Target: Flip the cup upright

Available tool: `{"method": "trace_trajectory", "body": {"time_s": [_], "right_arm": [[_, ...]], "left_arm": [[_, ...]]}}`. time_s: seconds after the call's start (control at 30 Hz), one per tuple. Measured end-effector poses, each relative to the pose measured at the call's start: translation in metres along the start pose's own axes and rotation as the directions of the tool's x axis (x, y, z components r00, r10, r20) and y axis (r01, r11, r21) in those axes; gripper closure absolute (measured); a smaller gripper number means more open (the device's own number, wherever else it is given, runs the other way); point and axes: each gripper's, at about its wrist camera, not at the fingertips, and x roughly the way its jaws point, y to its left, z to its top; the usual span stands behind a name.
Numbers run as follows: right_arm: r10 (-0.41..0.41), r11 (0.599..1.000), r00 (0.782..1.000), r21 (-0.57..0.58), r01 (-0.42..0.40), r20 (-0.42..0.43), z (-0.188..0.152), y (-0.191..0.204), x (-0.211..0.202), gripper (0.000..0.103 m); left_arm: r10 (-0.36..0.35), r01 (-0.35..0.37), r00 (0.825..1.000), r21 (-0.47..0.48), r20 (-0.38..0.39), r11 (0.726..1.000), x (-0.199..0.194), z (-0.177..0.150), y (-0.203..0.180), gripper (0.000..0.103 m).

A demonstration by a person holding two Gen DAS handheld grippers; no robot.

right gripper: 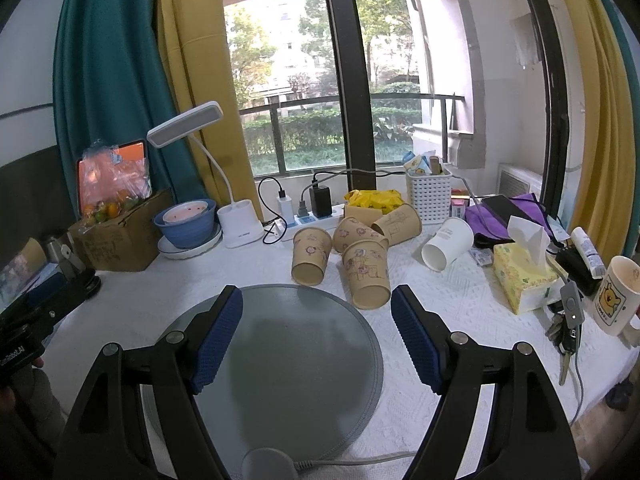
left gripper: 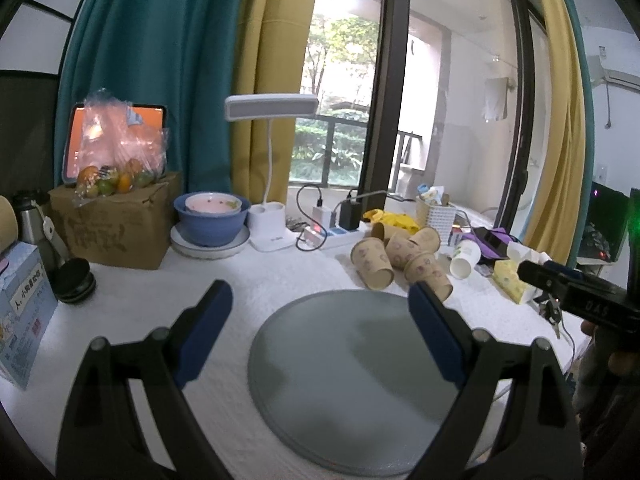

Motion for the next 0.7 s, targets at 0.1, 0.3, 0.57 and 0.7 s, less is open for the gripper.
{"method": "trace_trajectory", "body": {"time_s": [0.1, 0.3, 0.57, 0.7], "right_arm": [[-0.001, 1.000, 1.000, -0.003, 0.001, 0.003, -0.0001, 0.0008, -0.0009, 0.024], [-0.002, 1.000, 1.000, -0.010, 0.002, 0.005, 0.0007, 0.0039, -0.0002, 0.024], [-0.002, 1.000, 1.000, -0.010, 0.002, 0.005, 0.0006, 0.0052, 0.0001, 0.024], [-0.002, 1.000, 1.000, -0.011, 0.002, 0.006, 0.0004, 0.0041, 0.0001, 0.024]], "left_arm": [[-0.012, 0.012, 1.000, -0.002, 0.000, 1.000, -0.0004, -0.0006, 0.0001, 0.012], [-0.012, 0.012, 1.000, -0.003, 0.003, 1.000, -0.0006, -0.0018, -0.0019, 0.012], [-0.016, 0.016, 1.000, 0.006, 0.009, 1.000, 0.0005, -0.0026, -0.0032, 0.012], [-0.017, 0.017, 1.000, 0.008, 0.012, 1.000, 0.0012, -0.0018, -0.0037, 0.012]]}}
